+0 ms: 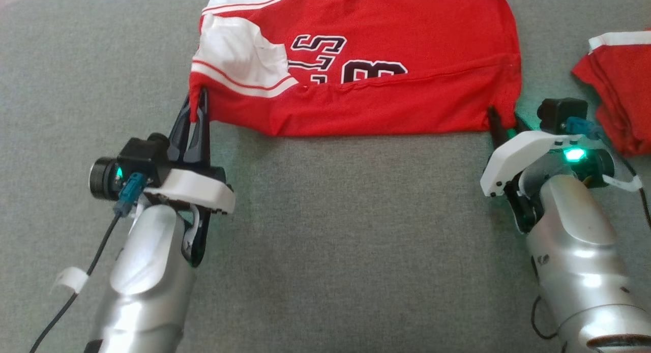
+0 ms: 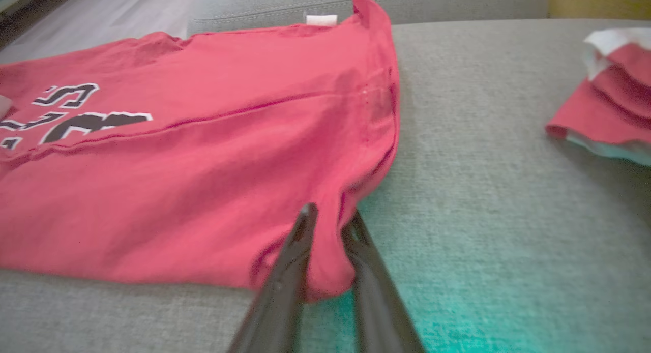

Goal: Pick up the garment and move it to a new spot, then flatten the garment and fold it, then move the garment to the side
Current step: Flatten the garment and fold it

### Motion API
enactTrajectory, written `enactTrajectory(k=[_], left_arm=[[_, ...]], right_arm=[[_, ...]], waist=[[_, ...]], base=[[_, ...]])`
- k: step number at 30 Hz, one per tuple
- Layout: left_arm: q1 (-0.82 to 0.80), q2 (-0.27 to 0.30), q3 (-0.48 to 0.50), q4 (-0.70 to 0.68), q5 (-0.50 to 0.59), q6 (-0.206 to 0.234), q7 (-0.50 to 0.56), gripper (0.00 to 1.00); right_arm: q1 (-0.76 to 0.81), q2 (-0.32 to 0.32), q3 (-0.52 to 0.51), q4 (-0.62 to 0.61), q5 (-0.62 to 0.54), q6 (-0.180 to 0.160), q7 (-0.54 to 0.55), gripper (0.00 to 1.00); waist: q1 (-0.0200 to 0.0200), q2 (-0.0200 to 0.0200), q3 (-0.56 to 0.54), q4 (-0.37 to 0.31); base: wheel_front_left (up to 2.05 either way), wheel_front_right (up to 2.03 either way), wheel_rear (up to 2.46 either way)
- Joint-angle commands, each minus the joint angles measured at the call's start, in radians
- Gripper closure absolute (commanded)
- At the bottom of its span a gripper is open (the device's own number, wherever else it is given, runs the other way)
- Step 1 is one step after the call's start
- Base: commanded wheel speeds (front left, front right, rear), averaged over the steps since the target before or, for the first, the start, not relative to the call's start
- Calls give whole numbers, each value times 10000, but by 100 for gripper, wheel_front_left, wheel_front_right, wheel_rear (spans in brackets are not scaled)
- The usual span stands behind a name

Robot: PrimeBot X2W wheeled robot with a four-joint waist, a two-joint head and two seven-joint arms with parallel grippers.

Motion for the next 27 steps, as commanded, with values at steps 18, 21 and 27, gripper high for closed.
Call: enactTrajectory(k=[18, 21, 27], left_arm=[[702, 273, 27, 1321, 60, 402, 95, 100], [987, 292, -106, 1407, 101, 417, 184, 100], [1856, 331, -425, 1353, 79, 288, 741, 100]], right_arm=[[1558, 112, -277, -998, -113, -9, -519, 100], [2201, 112, -380, -1629, 16, -9, -52, 100], [4127, 112, -840, -3751, 412, -9, 1229, 100]], waist=[[-1, 0, -1735, 34], [-1, 0, -2077, 68], [-1, 0, -2646, 179]], base=[[0, 0, 0], [0, 0, 0], [0, 0, 0]])
